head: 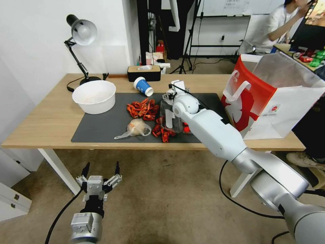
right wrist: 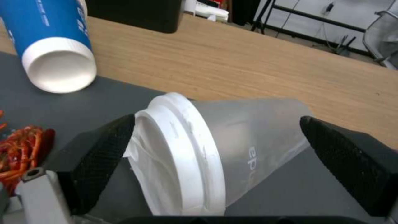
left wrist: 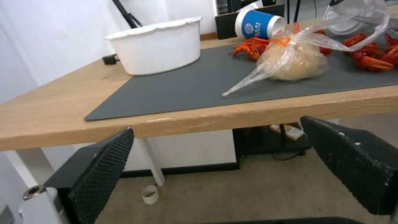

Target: Pick up the trash from the table and place it into the takeout bag.

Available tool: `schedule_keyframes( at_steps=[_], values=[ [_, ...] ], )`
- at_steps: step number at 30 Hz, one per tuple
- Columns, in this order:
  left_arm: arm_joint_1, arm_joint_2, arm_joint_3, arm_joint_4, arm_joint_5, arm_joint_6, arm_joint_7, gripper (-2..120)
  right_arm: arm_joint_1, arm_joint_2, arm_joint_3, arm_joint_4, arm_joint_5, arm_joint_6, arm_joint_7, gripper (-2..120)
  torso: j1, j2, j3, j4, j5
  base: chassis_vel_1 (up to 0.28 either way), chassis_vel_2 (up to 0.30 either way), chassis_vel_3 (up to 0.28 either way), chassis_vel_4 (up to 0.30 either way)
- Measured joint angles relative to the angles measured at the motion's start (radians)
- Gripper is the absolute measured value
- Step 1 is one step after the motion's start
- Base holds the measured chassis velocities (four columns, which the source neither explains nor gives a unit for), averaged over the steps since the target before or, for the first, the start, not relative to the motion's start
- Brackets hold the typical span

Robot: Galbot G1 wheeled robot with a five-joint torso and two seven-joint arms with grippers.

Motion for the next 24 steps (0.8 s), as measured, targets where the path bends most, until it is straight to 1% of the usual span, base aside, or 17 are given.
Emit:
schedule_keyframes(
  at_steps=[18, 19, 20, 21, 22, 23, 24],
  values=[
    [0.001, -0.005, 0.001, -0.002, 0.002, -0.005, 0.0, 100, -0.006, 0.005, 0.003, -0.031, 0.0, -0.007, -0.011, 100, 0.0, 0.0, 0.0, 0.0, 0.0, 0.0, 0.0, 0.0, 0.0],
    [0.001, -0.005, 0.001, -0.001, 0.002, -0.005, 0.0, 100, -0.008, 0.005, 0.003, -0.031, 0.0, -0.007, -0.011, 97, 0.0, 0.0, 0.0, 0.0001, 0.0001, 0.0, 0.0, 0.0, 0.0],
    [0.001, -0.005, 0.001, -0.001, 0.002, -0.005, 0.0, 100, -0.008, 0.005, 0.003, -0.031, 0.0, -0.007, -0.011, 97, 0.0, 0.0, 0.0, 0.0001, 0.0001, 0.0, 0.0, 0.0, 0.0],
    [0.001, -0.005, 0.001, -0.001, 0.002, -0.005, 0.0, 100, -0.01, 0.006, 0.004, -0.031, 0.001, -0.007, -0.011, 94, 0.0, 0.0, 0.0, 0.0, 0.0001, 0.0, 0.0, 0.0, 0.0],
    [0.001, -0.005, 0.001, -0.001, 0.002, -0.005, 0.0, 100, -0.01, 0.006, 0.004, -0.031, 0.001, -0.007, -0.011, 94, 0.0, 0.0, 0.0, 0.0, 0.0001, 0.0, 0.0, 0.0, 0.0],
    [0.0, -0.004, 0.0, 0.0, 0.002, -0.005, 0.0, 100, -0.012, 0.007, 0.004, -0.031, 0.002, -0.007, -0.01, 86, 0.0, 0.0, 0.0, 0.0, 0.0001, 0.0, 0.0, 0.0, 0.0],
    [-0.002, -0.004, 0.0, 0.001, 0.002, -0.006, 0.0, 100, -0.015, 0.01, 0.006, -0.031, 0.003, -0.007, -0.007, 82, 0.0, 0.0, 0.0, 0.0001, 0.0, 0.0, 0.0, 0.0, 0.0]
  ],
)
